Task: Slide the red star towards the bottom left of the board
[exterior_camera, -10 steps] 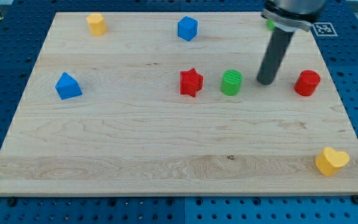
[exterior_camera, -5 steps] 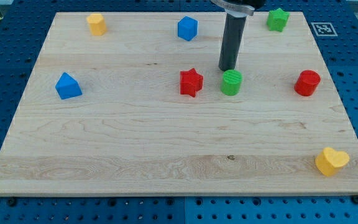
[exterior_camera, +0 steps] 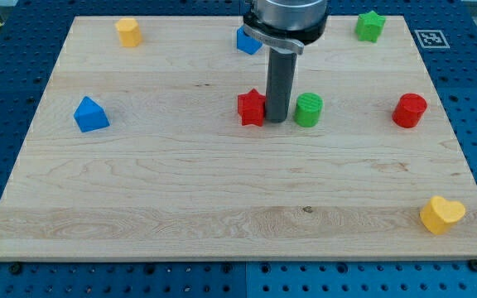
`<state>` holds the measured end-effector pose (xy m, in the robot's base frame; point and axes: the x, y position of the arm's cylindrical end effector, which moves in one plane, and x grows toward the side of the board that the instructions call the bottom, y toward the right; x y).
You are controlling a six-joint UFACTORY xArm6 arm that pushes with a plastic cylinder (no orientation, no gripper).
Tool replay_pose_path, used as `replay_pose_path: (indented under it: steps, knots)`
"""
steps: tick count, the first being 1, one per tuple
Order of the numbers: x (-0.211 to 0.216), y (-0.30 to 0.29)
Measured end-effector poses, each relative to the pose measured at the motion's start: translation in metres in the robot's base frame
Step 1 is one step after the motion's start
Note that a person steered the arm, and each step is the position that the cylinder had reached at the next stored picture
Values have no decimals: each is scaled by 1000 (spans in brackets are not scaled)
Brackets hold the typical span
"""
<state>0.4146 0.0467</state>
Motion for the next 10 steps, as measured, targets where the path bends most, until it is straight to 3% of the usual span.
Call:
replay_pose_path:
  steps: [1, 6, 8, 10]
  knots:
    - [-35, 0]
    - [26, -68]
    - [8, -93]
    - [37, -139]
